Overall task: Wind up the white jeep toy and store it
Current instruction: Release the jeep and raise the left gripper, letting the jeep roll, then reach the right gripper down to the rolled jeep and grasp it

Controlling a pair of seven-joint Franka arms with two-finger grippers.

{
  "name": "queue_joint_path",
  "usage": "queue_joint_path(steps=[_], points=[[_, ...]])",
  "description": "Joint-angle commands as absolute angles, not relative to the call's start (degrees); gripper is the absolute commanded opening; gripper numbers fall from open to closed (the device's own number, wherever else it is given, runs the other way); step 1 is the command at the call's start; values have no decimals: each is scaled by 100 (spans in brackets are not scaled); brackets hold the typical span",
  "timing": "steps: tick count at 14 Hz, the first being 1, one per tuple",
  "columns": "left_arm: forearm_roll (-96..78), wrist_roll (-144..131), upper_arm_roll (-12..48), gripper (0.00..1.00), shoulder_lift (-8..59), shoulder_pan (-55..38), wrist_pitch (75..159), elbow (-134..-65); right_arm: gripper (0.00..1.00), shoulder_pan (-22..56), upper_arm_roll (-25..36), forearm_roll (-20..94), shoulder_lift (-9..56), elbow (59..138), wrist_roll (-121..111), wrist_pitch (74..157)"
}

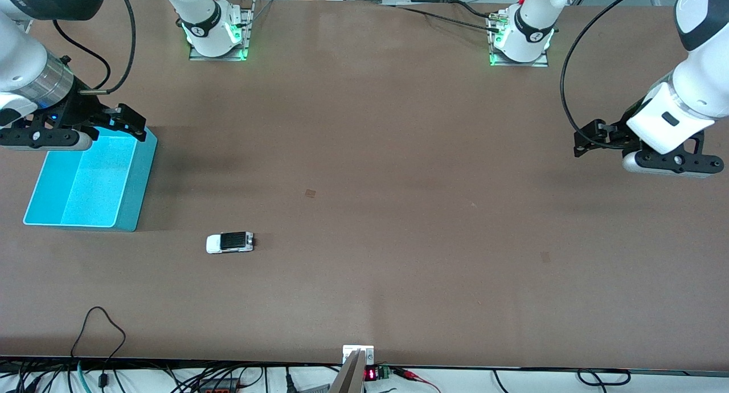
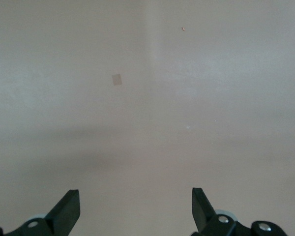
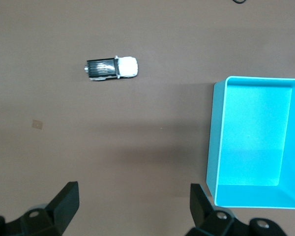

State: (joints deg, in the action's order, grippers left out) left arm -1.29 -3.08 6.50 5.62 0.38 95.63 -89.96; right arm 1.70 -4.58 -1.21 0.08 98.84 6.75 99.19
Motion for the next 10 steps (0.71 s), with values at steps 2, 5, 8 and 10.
queue_joint_path(steps=[2,5,8,10], points=[[-229,-352,422,100,229,-184,9642,-9193,100,132,-457,-114,88,9896,651,9922],[-202,-290,167,100,-218,-202,9642,-9710,100,123,-457,-114,421,9809,161,9976],[-149,-308,167,100,-343,-193,9554,-9923,100,149,-457,-123,807,9791,-971,9993],[-132,-352,246,100,-282,-193,9187,-9818,100,193,-466,-123,1071,9756,-1973,9993]])
